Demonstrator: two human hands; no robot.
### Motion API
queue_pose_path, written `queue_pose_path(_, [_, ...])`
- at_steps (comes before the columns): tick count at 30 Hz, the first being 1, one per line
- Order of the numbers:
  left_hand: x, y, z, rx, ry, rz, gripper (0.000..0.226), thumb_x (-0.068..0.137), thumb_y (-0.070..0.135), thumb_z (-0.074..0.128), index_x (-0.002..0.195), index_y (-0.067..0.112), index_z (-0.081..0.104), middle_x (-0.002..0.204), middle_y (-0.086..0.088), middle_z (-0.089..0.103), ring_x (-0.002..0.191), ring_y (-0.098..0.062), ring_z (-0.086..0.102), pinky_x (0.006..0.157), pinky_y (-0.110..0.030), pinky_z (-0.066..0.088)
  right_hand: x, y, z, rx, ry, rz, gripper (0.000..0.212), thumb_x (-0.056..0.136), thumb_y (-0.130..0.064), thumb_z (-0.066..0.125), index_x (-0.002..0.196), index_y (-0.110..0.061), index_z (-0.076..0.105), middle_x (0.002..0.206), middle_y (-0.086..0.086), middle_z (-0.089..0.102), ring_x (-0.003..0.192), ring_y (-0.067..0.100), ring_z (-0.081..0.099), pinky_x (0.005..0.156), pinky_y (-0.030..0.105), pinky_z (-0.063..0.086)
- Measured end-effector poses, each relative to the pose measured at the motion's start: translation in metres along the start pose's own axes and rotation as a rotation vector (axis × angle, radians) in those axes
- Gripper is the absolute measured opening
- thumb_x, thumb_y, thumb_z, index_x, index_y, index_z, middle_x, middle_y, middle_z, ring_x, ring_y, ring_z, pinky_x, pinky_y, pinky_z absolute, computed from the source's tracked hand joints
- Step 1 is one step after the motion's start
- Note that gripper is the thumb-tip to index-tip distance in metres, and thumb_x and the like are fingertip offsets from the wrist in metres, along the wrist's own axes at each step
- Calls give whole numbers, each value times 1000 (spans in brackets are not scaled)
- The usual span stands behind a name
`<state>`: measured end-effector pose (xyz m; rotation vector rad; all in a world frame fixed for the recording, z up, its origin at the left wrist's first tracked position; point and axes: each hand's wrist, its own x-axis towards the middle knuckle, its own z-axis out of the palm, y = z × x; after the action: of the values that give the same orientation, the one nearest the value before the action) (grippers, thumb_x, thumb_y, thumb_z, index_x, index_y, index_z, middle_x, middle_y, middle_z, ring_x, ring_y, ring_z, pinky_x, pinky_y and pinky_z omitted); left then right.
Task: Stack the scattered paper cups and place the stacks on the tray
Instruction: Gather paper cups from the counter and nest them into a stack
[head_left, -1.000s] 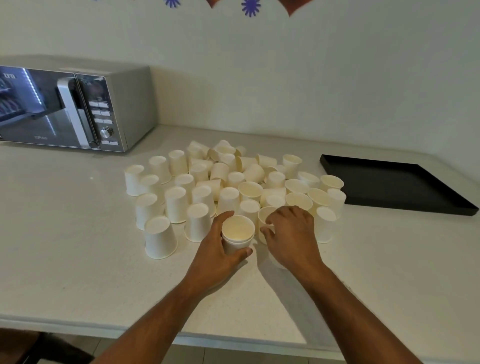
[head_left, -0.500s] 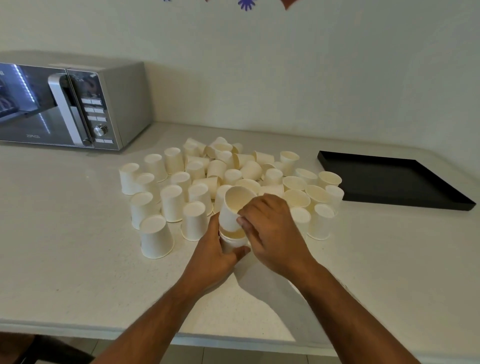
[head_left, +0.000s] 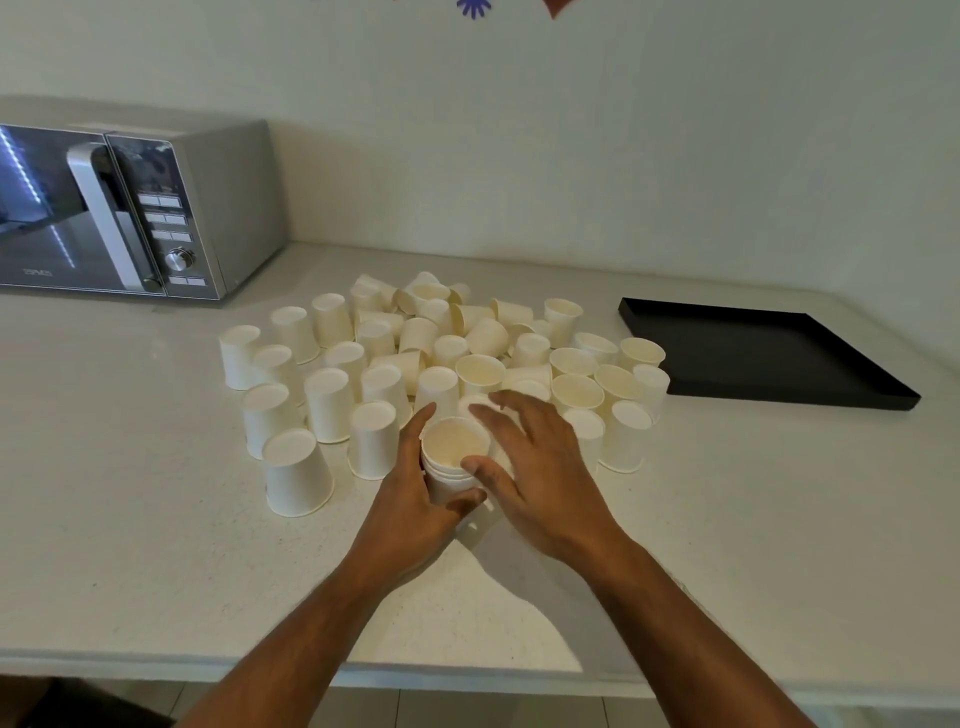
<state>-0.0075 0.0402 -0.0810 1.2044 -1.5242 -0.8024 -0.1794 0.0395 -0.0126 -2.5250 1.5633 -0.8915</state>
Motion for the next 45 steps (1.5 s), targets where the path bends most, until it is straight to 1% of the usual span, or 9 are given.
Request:
queue_pose_path(3, [1,-4,0,67,12,6,105,69,50,87,146,59,17,141,45,34,126,21,38,96,-6,38,1,14,-6,-91,-11,146,79,85,-85,14,144,-39,40,157,-6,33,144,18,27,116,44,23])
queue_pose_path(9, [3,-5,0,101,26,-32,93,68,54,86,137,61,25,132,46,39,120,23,40,97,-12,40,-15,26,-12,-239,-81,304,96,76,-93,7,139,-34,48,153,-1,41,139,24,38,113,49,32])
queue_pose_path(13, [2,-3,-1,94,17,-32,92,68,56,85,136,62,23,129,52,36,116,29,36,87,2,33,-21,31,-11,-309,-186,322,80,77,-85,42,141,-37,41,153,-3,38,138,23,38,111,45,37])
queue_pose_path(17, [1,1,-2,79,7,-39,92,68,55,84,134,66,22,129,52,35,117,30,36,89,-1,34,-20,34,-15,-237,-237,344,71,85,-62,61,146,-41,32,155,-6,36,138,19,40,112,40,37])
queue_pose_path(20, [-1,3,-2,56,9,-34,93,64,61,82,137,63,24,134,45,39,121,24,38,93,-7,38,-12,25,-21,-21,-137,401,83,78,-55,75,146,-40,29,153,-10,38,137,18,43,110,40,38])
queue_pose_path(24, [-2,5,-1,67,8,-11,91,69,54,84,135,66,22,130,53,36,118,30,36,80,8,35,5,9,-27,133,-34,442,88,68,-50,86,137,-39,32,147,-10,44,129,18,49,104,38,45])
queue_pose_path(34, [-4,1,0,34,9,4,87,67,64,83,138,49,35,130,31,54,117,7,55,80,-9,49,22,-23,-26,-105,-68,-47,53,82,-46,74,129,-33,54,133,-7,60,119,19,54,100,39,41])
queue_pose_path(39, [-4,8,1,3,18,14,81,62,78,76,131,62,37,128,41,51,117,17,50,77,5,40,27,-31,-24,-204,-128,-252,31,96,-40,60,120,-24,70,148,0,50,135,24,42,110,48,34])
queue_pose_path(45, [-5,3,-2,90,-57,1,51,69,53,69,115,55,48,111,42,57,106,7,61,81,-12,54,25,-39,-11,13,-203,-313,30,101,-33,53,131,-26,58,158,-9,34,138,14,40,105,23,35])
